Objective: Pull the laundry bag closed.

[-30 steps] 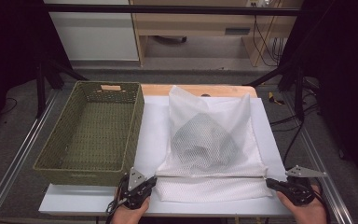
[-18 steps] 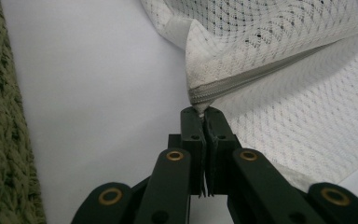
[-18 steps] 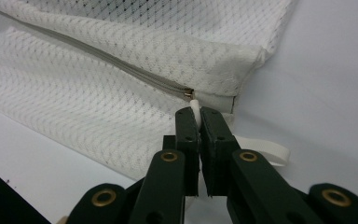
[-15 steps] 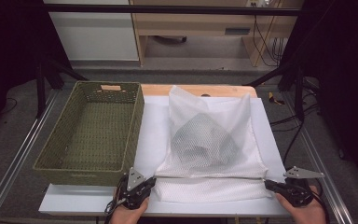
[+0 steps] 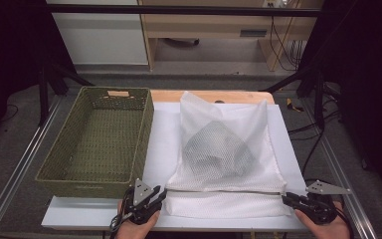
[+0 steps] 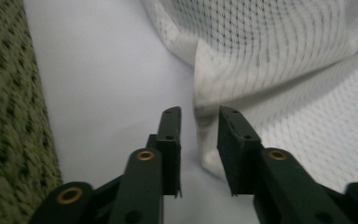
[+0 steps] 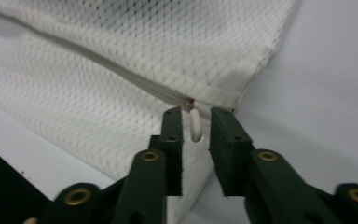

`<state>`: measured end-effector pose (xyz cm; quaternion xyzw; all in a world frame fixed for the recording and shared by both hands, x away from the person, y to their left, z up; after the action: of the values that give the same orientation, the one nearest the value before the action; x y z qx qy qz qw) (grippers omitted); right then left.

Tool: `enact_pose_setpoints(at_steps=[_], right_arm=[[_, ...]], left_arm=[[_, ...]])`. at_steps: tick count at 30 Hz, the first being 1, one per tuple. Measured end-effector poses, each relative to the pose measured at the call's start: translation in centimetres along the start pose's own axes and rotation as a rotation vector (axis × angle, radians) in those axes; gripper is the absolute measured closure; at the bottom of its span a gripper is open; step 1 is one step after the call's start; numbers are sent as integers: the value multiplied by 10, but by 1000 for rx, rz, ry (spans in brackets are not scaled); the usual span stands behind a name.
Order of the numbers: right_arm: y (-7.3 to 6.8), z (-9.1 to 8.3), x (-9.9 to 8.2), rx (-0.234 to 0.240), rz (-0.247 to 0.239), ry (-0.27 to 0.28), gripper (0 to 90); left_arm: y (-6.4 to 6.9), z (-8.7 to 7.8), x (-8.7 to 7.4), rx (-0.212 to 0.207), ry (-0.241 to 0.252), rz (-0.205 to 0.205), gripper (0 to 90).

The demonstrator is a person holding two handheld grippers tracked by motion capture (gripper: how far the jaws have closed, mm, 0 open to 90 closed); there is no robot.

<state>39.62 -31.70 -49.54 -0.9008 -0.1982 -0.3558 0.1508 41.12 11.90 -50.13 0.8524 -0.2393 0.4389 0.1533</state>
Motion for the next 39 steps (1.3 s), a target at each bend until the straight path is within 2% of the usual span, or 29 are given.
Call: enact_pose_setpoints(at_steps=[3, 5, 9, 13, 16, 19, 23, 25, 28, 31, 35, 39], right_arm=[[0, -3, 8, -14, -1, 69, 586], [0, -5, 11, -24, -12, 102, 549], [-1, -7, 17, -49, -24, 145, 471], [-3, -11, 25, -82, -34, 212, 388], [-4, -12, 31, -111, -43, 252, 320], [-3, -11, 33, -134, -43, 260, 257], [-2, -11, 36, -159, -50, 279, 180], [-1, -10, 37, -173, -56, 291, 148], [-1, -9, 39, -184, -64, 305, 112], [0, -8, 40, -191, -60, 313, 93], [2, -5, 40, -201, -50, 301, 91], [5, 1, 37, -198, -35, 262, 91]], left_arm=[[7, -5, 7, -17, 32, 15, 583], [11, -8, 12, -18, 50, 32, 540], [16, -11, 17, -36, 76, 35, 482], [20, -12, 23, -53, 104, 48, 418], [20, -16, 29, -30, 137, 60, 390], [20, -18, 35, -41, 160, 43, 332], [24, -19, 41, -52, 182, 60, 275], [25, -18, 43, -57, 191, 55, 238], [28, -16, 46, -85, 188, 55, 167], [31, -15, 47, -95, 195, 60, 118], [34, -10, 45, -116, 182, 57, 59], [34, -8, 44, -123, 172, 53, 50]])
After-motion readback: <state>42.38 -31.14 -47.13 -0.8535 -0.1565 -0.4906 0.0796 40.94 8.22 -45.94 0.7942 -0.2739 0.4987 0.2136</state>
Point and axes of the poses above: each handheld gripper's, and its own axes: z roughly forward along the jaws, x roughly out of its top, y roughly to its right, the point moved 6 cm from there along z, roughly forward along the jaws, and after that the axes turned 1 degree about -y, right-handed, at the moved point
